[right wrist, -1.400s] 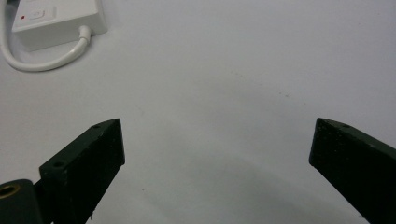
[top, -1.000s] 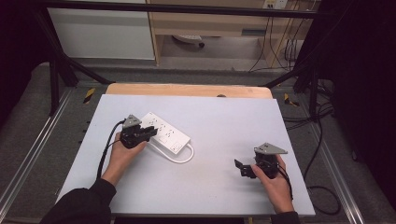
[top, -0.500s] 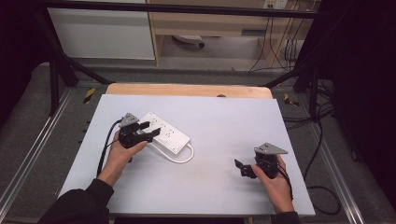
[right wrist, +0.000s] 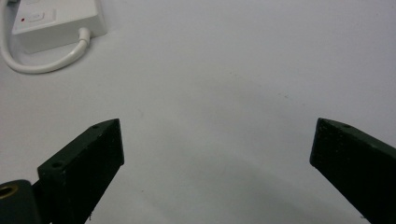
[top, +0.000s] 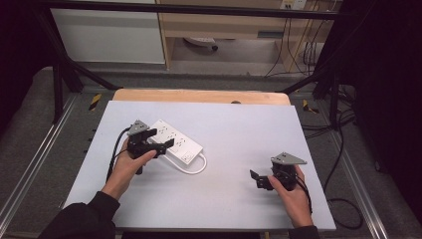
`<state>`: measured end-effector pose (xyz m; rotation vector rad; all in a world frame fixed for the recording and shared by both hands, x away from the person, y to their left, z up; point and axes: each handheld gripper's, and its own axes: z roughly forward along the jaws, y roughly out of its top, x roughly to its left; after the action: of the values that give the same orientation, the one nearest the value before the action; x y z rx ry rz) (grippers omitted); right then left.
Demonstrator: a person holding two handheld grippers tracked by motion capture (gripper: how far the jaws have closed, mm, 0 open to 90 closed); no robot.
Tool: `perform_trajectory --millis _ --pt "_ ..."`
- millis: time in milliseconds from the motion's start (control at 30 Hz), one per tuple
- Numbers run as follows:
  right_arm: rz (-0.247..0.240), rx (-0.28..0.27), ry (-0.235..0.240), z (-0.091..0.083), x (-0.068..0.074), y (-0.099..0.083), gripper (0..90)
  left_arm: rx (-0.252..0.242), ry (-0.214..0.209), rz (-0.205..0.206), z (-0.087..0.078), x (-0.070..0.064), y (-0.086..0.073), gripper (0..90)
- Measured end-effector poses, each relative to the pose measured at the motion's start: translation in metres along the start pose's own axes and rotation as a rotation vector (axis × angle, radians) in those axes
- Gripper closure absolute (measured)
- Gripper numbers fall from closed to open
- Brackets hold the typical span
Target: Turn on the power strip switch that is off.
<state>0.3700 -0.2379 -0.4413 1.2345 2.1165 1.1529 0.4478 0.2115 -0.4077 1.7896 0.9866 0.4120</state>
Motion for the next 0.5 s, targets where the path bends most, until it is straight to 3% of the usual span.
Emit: perform_trajectory --millis 200,500 --pt "0.004 -0.008 0.013 -0.001 0.0 0.0 2.7 -0.016 -0.03 -0.012 -0.01 -0.004 0.004 7.9" --pt "-0.005 -0.013 0.02 -0.002 0.0 0.001 2.5 -0.023 -0.038 -0.009 -0.026 -0.006 0.009 6.8"
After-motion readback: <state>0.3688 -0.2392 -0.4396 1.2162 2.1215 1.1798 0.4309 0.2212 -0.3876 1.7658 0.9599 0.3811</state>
